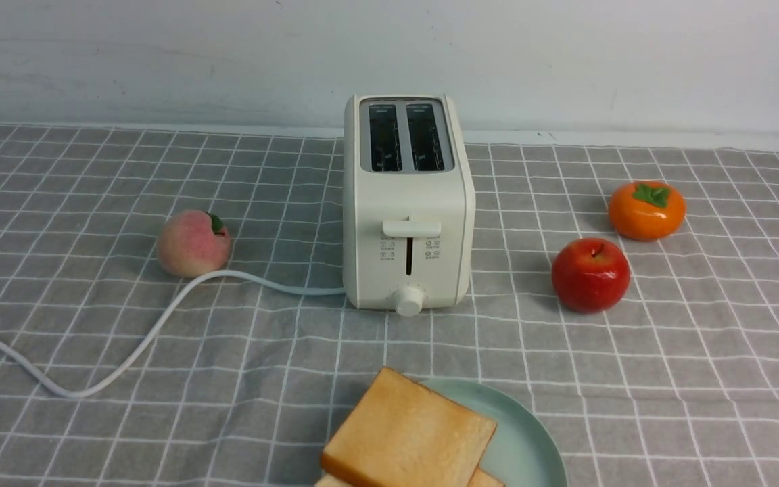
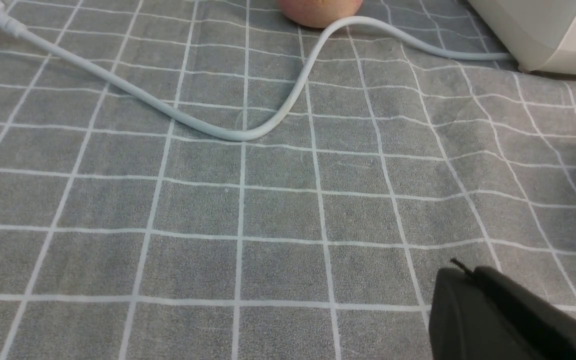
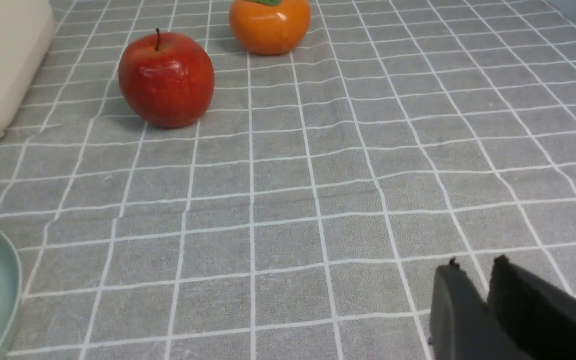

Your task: Take toasted bread from bread machine on grey coffee table place on plate.

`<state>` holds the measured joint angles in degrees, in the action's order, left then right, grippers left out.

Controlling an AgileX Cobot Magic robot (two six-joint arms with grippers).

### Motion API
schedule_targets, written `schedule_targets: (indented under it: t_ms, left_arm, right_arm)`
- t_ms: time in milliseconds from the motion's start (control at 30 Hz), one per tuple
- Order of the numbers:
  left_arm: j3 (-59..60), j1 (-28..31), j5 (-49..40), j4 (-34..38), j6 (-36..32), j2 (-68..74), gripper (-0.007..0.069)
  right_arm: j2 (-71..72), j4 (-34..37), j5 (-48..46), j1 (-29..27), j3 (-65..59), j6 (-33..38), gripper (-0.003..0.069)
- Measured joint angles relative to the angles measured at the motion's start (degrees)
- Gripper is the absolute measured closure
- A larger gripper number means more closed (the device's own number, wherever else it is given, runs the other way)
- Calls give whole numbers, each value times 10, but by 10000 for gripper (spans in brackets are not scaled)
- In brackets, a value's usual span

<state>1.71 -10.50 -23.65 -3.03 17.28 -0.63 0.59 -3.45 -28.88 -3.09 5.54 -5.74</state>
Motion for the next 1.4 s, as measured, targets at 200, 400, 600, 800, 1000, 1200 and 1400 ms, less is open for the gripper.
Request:
schedule_targets:
  t_ms: [200, 400, 600, 800, 1000, 1200, 1400]
  left_arm:
    - [0, 0, 0, 0, 0, 0, 627]
    - [0, 0, 0, 0, 0, 0, 627]
    - [0, 0, 0, 0, 0, 0, 627]
    - [0, 0, 0, 0, 0, 0, 627]
    - [0, 0, 0, 0, 0, 0, 627]
    - [0, 0, 0, 0, 0, 0, 627]
    - [0, 0, 0, 0, 0, 0, 627]
  right_arm:
    - [0, 0, -1, 0, 0, 0, 550]
    - [0, 0, -2, 0, 0, 0, 541]
    - [0, 0, -2, 0, 0, 0, 534]
    - [0, 0, 13, 8, -35, 0, 528]
    - [0, -3, 56, 15, -61, 0, 521]
    - [0, -5, 57, 21, -62, 0, 514]
    - [0, -5, 59, 22, -62, 0, 505]
